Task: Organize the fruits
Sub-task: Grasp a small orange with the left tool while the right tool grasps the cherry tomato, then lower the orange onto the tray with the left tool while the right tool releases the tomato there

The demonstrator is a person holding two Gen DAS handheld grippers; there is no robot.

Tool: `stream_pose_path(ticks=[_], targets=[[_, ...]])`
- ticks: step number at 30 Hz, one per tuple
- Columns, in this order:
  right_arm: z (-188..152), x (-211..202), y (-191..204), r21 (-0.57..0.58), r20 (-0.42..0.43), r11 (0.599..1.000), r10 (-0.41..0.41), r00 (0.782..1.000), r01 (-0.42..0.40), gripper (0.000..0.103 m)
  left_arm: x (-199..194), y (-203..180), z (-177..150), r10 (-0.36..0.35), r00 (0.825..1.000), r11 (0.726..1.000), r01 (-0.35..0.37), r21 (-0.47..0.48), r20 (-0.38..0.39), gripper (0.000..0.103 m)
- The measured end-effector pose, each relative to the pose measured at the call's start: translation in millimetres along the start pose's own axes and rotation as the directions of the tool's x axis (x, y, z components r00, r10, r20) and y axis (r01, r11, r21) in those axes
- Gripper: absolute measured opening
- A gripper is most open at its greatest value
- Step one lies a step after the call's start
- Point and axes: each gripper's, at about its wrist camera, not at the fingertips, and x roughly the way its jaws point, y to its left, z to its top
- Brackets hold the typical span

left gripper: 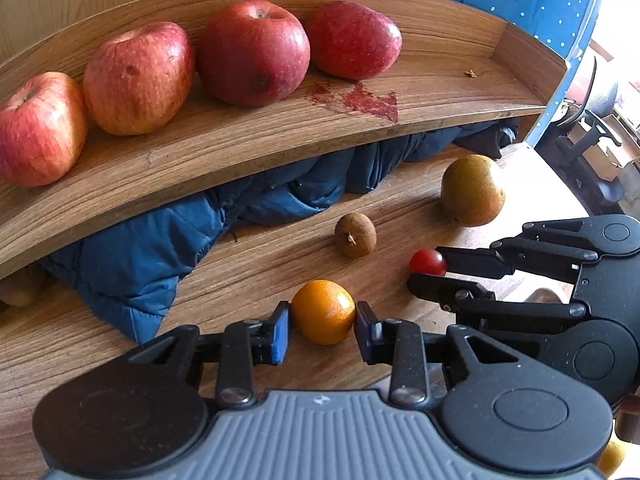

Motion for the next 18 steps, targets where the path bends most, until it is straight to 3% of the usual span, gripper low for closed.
stream_pose_path(ticks=[11,18], targets=[[-12,-35,12,-0.019,0.041,0.999,0.046,0.998,-0.046,0.022,-31,-6,-14,0.028,0.999,1.000,-0.027,-0.015,0.027,0.037],[-26,-51,25,-0.017,0.033,0.994,0.108,0.994,-0.107,0.022,-52,-6,-36,0.055,0.998,0.996,-0.053,-0.076,0.015,0.037]])
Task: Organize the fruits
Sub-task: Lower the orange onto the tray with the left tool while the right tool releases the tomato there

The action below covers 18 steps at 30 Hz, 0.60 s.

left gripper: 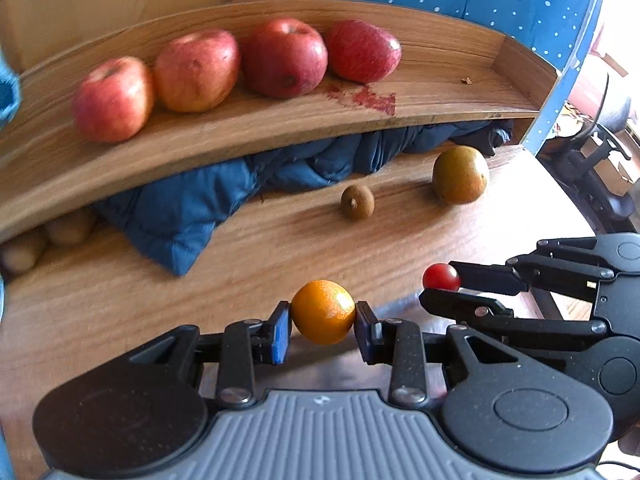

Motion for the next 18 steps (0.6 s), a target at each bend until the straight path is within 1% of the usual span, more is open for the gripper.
stream_pose_path(ticks=[3,7,15,18], targets=[[-6,-4,8,-0.018,-0.008,1.000,0.017,1.000,-0.017,0.022,-7,2,-11,0.002,1.000,1.000,-0.002,-0.028,-0.012,0.037],[-14,-8,16,-0.023,-0.023,0.999,0.036,0.999,-0.036,0.022,-14,8,-23,-0.031,0.999,0.995,0.028,-0.096,-0.033,0.037],[-24,-7,25,-0.022,-0.073,0.999,0.045,0.996,-0.046,0.022,-21,10,-38,-0.003,0.999,0.993,-0.003,-0.121,-0.049,0.037],[-25,-9,26,-0.017,-0.076,0.999,0.048,0.996,-0.049,0.023,-23,14,-42,0.004,0.998,0.990,-0.011,-0.138,-0.056,0.037]])
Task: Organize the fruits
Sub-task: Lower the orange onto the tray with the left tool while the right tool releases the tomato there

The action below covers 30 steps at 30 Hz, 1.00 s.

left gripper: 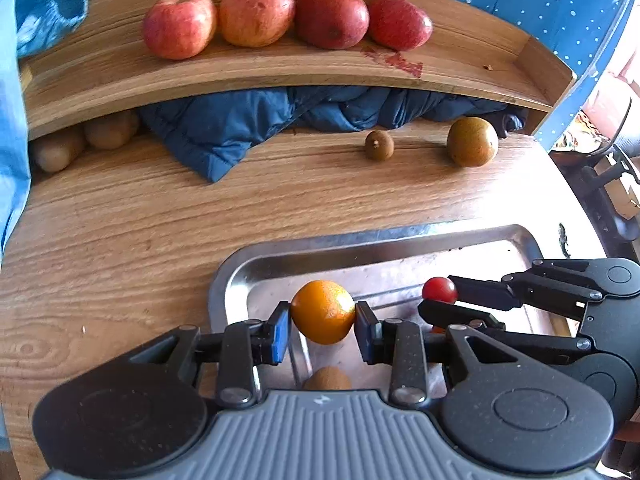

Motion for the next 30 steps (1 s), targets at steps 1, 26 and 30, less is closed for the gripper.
stream_pose_path(ticks=[1,26,30], targets=[[0,-1,0,0.000,-0.001,1.000,-0.001,1.000,0.001,0.023,0,2,-1,0.000,1.000,1.000,0.000,-0.008,-0.003,0.037],[-47,-70,2,0.041,0.107,0.996,-0.086,0.991,0.082,0.080,-48,-11,-44,0.098,0.991,0.993,-0.091,-0.076,0.088,0.085],[-63,-83,7,0.044,0.120,0.995,-0.090,0.989,0.085,0.092,-62,-16,-66,0.120,0.987,0.990,-0.110,-0.092,0.104,0.096]])
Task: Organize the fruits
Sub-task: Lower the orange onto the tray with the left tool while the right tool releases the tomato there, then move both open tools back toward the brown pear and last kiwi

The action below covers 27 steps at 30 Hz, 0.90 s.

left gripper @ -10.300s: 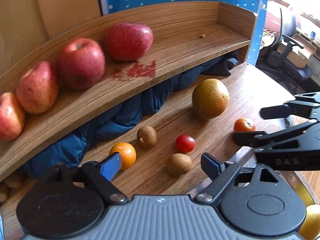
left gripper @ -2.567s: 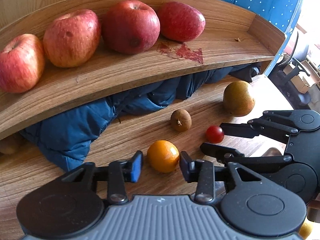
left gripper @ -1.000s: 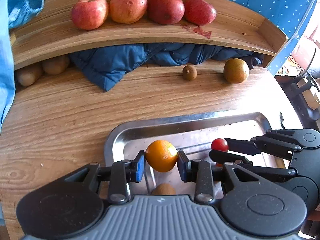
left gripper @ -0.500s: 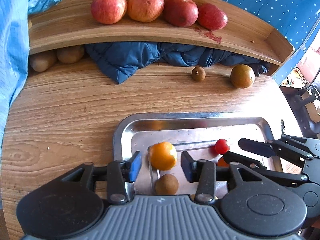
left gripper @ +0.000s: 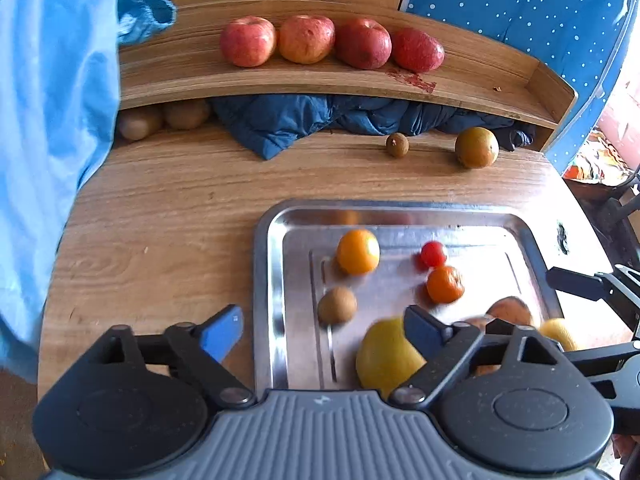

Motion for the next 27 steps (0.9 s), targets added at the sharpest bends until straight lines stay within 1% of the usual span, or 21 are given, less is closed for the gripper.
stream_pose_path(ticks=[1,5,9,13,19,23,27], targets=[[-3,-3,0,0.001,0.003,1.000,0.000,1.000,0.000,0.097,-3,0,-5,0.001,1.000,1.000,-0.001,-0.006,0.006,0.100],[-16,-16,1,0.013,0.015,1.000,-0.002,1.000,0.002,0.102,-15,-4,-26,-0.007,1.000,1.000,0.007,-0.008,0.027,0.102],[-29,-27,-1,0.025,0.019,1.000,-0.015,1.000,0.014,0.102,-23,-15,-45,0.000,0.999,0.999,-0.001,0.033,0.036,0.102],[-41,-37,-7,0.045,0.012,0.998,-0.038,0.999,0.038,0.102,-28,-29,-55,0.004,1.000,0.998,-0.006,0.057,0.028,0.102],[-53,-52,-23,0.097,0.010,0.992,-0.078,0.997,0.077,0.102,-31,-50,-59,0.001,1.000,0.996,-0.003,0.093,0.020,0.102],[-57,-60,-33,0.128,0.019,0.987,-0.105,0.994,0.102,0.102,-31,-63,-55,-0.003,1.000,0.993,0.001,0.120,0.018,0.102],[-58,-62,-43,0.155,0.022,0.981,-0.119,0.993,0.114,0.102,-30,-76,-49,0.007,1.000,0.988,-0.010,0.155,0.014,0.102]])
